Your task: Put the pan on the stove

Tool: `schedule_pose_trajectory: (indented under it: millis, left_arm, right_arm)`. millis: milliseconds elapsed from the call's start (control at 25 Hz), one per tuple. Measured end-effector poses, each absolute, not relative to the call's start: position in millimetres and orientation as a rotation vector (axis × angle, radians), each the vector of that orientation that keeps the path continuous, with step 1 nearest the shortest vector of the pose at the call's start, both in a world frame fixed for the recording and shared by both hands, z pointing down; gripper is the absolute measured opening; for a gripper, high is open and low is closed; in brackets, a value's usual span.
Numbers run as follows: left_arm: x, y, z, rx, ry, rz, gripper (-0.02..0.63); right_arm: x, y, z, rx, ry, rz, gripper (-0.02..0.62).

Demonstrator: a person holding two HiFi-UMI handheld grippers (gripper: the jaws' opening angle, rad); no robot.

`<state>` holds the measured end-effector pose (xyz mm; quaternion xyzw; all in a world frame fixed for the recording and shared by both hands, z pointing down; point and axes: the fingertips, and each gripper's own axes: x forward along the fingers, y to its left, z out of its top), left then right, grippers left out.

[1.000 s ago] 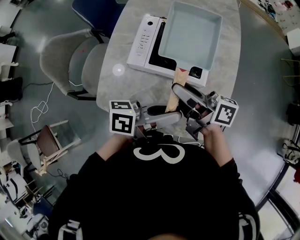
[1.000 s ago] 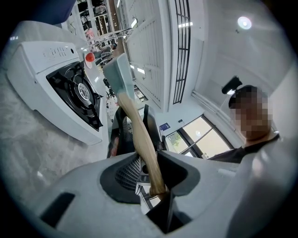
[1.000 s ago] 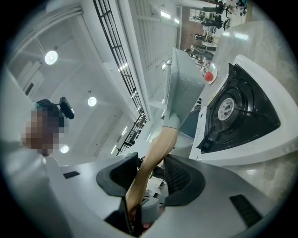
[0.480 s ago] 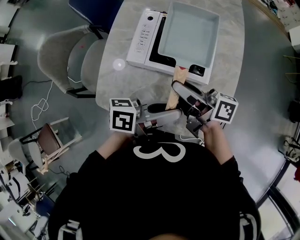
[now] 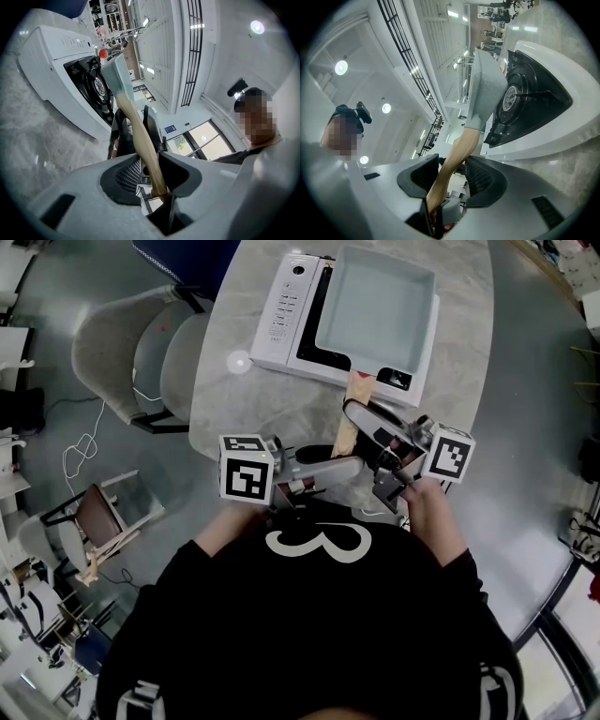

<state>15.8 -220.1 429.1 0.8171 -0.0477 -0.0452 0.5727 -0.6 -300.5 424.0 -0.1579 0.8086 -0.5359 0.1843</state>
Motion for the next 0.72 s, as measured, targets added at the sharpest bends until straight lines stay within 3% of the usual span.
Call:
schedule_pose_trajectory:
  millis: [720]
  left_arm:
    - [17.9, -219.4, 441.6, 1.853, -0.157, -0.079, 0.133]
  right_arm:
    - [-0.4, -297.2, 442.6, -0.412, 2.221, -1.585, 0.161]
